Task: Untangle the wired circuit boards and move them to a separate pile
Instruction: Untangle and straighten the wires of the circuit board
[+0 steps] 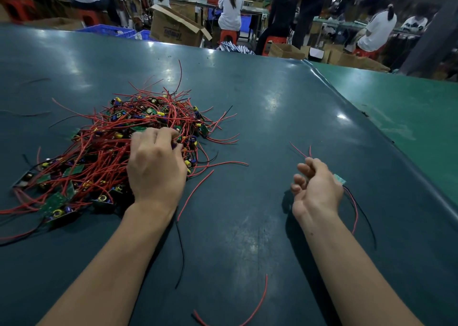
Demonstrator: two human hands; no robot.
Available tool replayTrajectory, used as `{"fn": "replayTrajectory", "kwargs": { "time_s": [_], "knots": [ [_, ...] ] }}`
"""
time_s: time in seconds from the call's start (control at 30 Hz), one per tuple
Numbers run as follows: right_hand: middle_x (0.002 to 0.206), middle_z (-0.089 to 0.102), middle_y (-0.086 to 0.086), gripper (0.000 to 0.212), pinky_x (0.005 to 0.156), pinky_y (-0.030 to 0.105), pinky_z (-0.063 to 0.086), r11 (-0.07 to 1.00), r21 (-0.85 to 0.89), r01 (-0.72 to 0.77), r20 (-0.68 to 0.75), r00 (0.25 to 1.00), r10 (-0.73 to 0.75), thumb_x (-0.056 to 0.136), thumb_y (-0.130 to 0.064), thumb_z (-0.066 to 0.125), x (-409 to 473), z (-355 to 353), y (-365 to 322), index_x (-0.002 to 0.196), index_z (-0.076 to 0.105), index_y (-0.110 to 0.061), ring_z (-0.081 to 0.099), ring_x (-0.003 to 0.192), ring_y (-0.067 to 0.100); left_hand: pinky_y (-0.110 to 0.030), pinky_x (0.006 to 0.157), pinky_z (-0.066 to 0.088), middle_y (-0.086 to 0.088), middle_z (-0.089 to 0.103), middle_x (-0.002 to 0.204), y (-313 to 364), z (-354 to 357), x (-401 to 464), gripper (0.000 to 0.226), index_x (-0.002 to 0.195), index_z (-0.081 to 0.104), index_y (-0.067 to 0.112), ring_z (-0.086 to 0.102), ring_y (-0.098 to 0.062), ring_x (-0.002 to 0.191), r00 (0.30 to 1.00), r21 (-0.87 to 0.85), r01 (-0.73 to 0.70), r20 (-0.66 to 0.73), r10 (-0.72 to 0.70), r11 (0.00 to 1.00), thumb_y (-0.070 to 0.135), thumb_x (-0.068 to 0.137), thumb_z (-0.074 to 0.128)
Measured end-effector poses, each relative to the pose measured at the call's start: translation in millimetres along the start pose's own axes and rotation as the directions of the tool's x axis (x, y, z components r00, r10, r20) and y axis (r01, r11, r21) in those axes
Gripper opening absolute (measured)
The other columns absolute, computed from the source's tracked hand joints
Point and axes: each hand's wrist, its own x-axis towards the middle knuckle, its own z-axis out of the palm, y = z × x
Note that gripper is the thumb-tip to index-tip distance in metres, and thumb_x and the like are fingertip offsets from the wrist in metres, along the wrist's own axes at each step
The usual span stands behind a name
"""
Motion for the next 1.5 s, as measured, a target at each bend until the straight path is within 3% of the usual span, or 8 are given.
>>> {"fn": "replayTrajectory", "kwargs": {
  "time_s": [0.2,0.33,0.47,0.6,0.8,1.0,1.3,1.5],
  "knots": [
    [0.061,0.061,0.003,0.022,0.035,0.018,0.032,0.966,-0.224,0.127,0.431,0.902,-0.018,0.097,-0.025,0.057,-15.6,10.3,8.9,0.082,0.065,-0.011,0.048,0.038,0.012,-0.039,0.08,0.046,-0.007,0.07,0.105,17.6,-3.0,-6.4,0.021,0.109,0.072,0.006,0.062,-0.029,0.09,0.812,-0.108,-0.523,-0.364,0.456,0.845,0.002,0.089,0.069],
    [0.075,0.064,0.007,0.042,0.037,0.02,0.036,0.976,-0.217,-0.011,0.743,0.646,0.172,0.082,-0.051,0.06,-28.6,14.1,14.4,0.088,0.073,-0.012,0.055,0.05,0.014,-0.038,0.086,0.045,-0.002,0.07,0.115,39.4,11.1,-24.9,0.024,0.114,0.071,0.007,0.066,-0.023,0.101,0.673,-0.268,-0.739,-0.268,0.689,0.618,0.005,0.092,0.062],
    [0.068,0.063,0.002,0.015,0.036,0.015,0.033,0.992,-0.126,-0.016,0.693,0.714,0.1,0.076,-0.024,0.068,-22.2,11.1,9.0,0.082,0.074,-0.012,0.049,0.045,0.007,-0.041,0.087,0.049,-0.004,0.071,0.111,41.6,26.5,-28.8,0.022,0.106,0.073,0.005,0.065,-0.025,0.107,0.643,-0.343,-0.747,-0.158,0.75,0.569,0.003,0.096,0.054],
    [0.065,0.068,0.0,0.012,0.044,0.015,0.045,0.996,-0.063,-0.057,0.569,0.818,0.083,0.074,-0.019,0.069,-17.1,13.3,7.1,0.08,0.068,-0.009,0.062,0.052,0.008,-0.042,0.078,0.048,-0.007,0.066,0.093,42.4,28.6,-29.3,0.004,0.089,0.065,0.011,0.059,-0.03,0.087,0.753,-0.303,-0.653,-0.164,0.637,0.694,0.009,0.087,0.068],
    [0.066,0.068,0.001,0.012,0.048,0.019,0.05,1.0,-0.013,-0.019,0.539,0.842,0.023,0.093,-0.012,0.056,-7.9,10.3,0.6,0.083,0.062,-0.01,0.067,0.057,0.013,-0.037,0.064,0.05,0.002,0.065,0.07,30.2,34.8,-26.2,0.028,0.08,0.071,0.011,0.057,-0.017,0.063,0.91,-0.478,-0.112,0.303,0.283,0.871,0.037,0.088,0.07],
    [0.066,0.065,0.003,0.01,0.054,0.023,0.053,0.979,-0.144,0.141,0.72,0.694,0.006,0.084,-0.015,0.06,-19.4,10.6,14.2,0.087,0.063,-0.005,0.061,0.055,0.016,-0.022,0.044,0.037,0.003,0.057,0.05,43.1,30.3,-28.6,0.029,0.068,0.07,0.023,0.048,-0.009,0.042,0.861,-0.75,0.33,0.489,0.143,0.574,0.041,0.088,0.061],
    [0.061,0.066,0.006,0.016,0.05,0.017,0.052,0.977,-0.096,-0.19,0.461,0.862,0.213,0.092,-0.006,0.062,-32.3,20.4,24.4,0.078,0.066,0.002,0.061,0.048,0.01,-0.025,0.083,0.056,-0.009,0.075,0.091,35.2,35.9,-21.9,0.024,0.097,0.071,0.007,0.07,-0.013,0.084,0.803,-0.77,0.493,0.582,0.128,0.406,-0.009,0.079,0.07],
    [0.064,0.066,0.001,0.016,0.041,0.018,0.042,0.968,-0.227,0.104,0.487,0.873,0.021,0.093,-0.012,0.064,-29.8,20.1,30.6,0.081,0.072,-0.006,0.053,0.048,0.009,-0.024,0.072,0.058,-0.008,0.076,0.083,34.2,38.4,-17.5,0.022,0.095,0.072,0.008,0.072,-0.017,0.074,0.779,-0.761,0.594,0.625,0.051,0.262,0.017,0.075,0.07]
  ]
}}
